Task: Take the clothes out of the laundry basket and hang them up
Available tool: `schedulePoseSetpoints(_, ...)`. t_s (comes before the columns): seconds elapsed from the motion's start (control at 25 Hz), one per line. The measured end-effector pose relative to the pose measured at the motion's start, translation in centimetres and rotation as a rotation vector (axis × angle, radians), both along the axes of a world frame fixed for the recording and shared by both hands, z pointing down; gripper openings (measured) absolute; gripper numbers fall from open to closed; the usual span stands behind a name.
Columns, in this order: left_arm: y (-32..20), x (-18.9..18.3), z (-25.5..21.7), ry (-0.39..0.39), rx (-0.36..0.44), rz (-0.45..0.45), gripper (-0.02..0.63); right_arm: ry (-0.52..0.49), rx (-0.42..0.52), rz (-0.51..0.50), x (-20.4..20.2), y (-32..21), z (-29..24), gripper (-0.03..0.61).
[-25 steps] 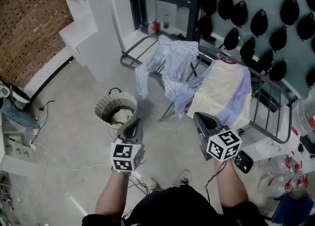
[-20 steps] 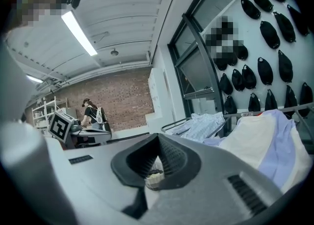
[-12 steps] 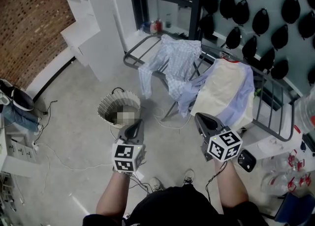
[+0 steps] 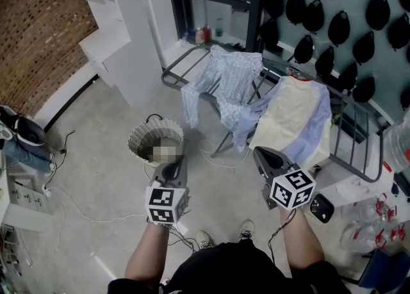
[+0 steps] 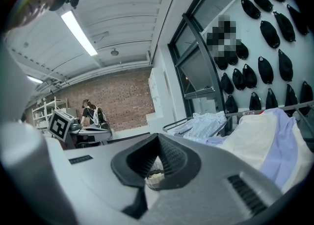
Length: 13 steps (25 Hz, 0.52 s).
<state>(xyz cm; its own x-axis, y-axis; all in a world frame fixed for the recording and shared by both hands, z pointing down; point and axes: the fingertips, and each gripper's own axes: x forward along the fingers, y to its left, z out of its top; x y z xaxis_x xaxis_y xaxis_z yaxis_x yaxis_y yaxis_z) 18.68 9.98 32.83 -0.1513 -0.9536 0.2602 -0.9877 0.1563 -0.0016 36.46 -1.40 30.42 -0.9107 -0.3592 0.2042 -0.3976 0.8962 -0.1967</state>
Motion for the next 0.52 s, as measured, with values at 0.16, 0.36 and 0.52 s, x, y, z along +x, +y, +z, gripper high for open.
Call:
schedulePoseSetpoints(0.16, 0.08, -0.2, -0.1, 0.0, 0.002, 0.002, 0.011, 0.003, 0.0, 0.001, -0.19, 0.13, -0.06, 0.005)
schedulePoseSetpoints(0.36, 0.05, -0.05, -0.25, -0.001, 0.005, 0.0, 0.011, 0.002, -0.005, -0.001, -0.05, 0.12, -0.05, 0.005)
schedulePoseSetpoints(0.52, 0.12, -0.04, -0.32, -0.003, 0.007, 0.001, 0.011, 0.0, -0.005, -0.002, -0.22, 0.25, -0.16, 0.005)
